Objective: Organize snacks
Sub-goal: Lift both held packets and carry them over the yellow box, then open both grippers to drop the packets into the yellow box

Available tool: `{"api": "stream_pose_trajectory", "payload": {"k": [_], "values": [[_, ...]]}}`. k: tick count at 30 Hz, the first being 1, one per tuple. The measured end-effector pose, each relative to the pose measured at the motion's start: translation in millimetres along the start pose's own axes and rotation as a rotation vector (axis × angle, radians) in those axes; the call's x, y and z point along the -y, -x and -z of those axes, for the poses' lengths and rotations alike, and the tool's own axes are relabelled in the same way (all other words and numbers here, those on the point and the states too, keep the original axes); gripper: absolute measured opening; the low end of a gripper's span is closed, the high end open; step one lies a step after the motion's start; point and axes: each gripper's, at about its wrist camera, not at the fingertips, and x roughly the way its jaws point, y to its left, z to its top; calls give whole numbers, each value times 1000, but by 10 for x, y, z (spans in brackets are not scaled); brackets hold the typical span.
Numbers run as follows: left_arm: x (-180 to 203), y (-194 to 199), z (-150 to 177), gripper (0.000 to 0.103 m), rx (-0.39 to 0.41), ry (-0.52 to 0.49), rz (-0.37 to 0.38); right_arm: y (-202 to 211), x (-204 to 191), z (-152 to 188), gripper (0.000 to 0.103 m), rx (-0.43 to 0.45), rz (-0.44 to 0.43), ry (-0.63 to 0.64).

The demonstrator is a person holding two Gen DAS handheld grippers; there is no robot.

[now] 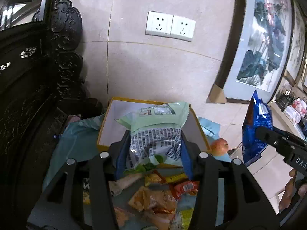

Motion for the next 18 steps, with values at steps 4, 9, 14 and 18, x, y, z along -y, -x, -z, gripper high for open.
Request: {"api": "stream_pose_trajectory", "payload": {"k": [4,9,14,18], "values": [[-12,-318,-157,49,-2,8,-25,-338,2,-131,48,22,22,-3],[19,-854,-432,59,8,11,-60,-875,-32,-334,50,41,45,25],[-88,-1196,-373,84,-42,37,-91,-1272,-70,-335,63,-74,71,95],[-219,-1069,-147,86,-48,32,-111,-1119,53,-94,63,-105,59,76]]}}
